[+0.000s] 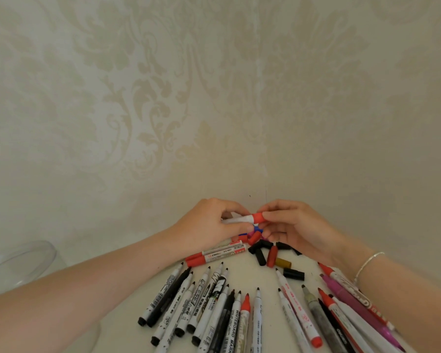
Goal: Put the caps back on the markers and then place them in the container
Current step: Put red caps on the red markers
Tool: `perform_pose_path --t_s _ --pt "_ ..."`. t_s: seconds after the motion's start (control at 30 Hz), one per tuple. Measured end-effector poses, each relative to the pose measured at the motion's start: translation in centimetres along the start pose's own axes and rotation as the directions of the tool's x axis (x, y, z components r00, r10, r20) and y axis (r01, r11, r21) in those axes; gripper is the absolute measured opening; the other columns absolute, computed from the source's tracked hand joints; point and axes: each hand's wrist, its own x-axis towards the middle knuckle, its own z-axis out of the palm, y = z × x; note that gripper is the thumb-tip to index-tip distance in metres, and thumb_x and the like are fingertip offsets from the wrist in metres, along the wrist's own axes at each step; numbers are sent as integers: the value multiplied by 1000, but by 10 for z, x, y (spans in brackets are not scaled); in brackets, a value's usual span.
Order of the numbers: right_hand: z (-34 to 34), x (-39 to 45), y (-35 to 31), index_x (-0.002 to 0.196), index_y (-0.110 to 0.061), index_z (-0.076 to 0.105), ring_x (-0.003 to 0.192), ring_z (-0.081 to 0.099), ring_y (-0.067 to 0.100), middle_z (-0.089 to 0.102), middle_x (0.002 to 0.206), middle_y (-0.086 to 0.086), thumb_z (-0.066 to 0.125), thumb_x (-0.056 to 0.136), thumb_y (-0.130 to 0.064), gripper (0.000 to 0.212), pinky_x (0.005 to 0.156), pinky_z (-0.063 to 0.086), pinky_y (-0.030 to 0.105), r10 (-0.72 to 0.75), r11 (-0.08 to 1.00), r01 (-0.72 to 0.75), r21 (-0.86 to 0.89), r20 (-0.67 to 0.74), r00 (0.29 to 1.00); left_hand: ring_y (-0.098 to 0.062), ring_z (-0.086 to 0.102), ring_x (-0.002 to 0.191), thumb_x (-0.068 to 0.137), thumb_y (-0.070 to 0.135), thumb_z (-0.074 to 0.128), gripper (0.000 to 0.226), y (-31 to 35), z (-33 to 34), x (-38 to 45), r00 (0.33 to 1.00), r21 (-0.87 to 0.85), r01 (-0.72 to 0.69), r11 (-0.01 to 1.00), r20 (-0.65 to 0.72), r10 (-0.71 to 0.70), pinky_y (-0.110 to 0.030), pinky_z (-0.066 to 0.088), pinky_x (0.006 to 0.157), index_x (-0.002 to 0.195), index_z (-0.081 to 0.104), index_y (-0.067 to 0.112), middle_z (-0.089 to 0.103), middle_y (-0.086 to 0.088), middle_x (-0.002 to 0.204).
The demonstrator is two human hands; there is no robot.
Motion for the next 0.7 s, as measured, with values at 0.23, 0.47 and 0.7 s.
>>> perform_pose_path --t_s 0.23,0.47,0.7 --pt "-1 -2 1 100 5 68 66 65 21 68 79 19 58 87 1 17 63 56 24 -1 1000 1 -2 15 1000 5 66 77 82 38 70 23 3 2 -4 998 11 -29 1000 -50 29 -14 50 73 105 74 33 72 18 80" --pt "1 -5 6 91 1 74 60 64 20 67 80 23 60 85 1 15 60 55 23 -27 999 26 22 33 999 7 66 73 80 33 75 18 -2 4 -6 998 -86 -47 995 -56 42 -12 48 72 98 77 30 67 24 62" --pt "7 3 2 101 3 68 65 66 20 69 80 19 61 87 -4 17 59 55 23 47 998 -47 -40 10 999 6 65 79 88 41 64 25 -14 1 -4 997 -70 -81 994 5 81 -17 50 77 108 72 29 70 19 80"
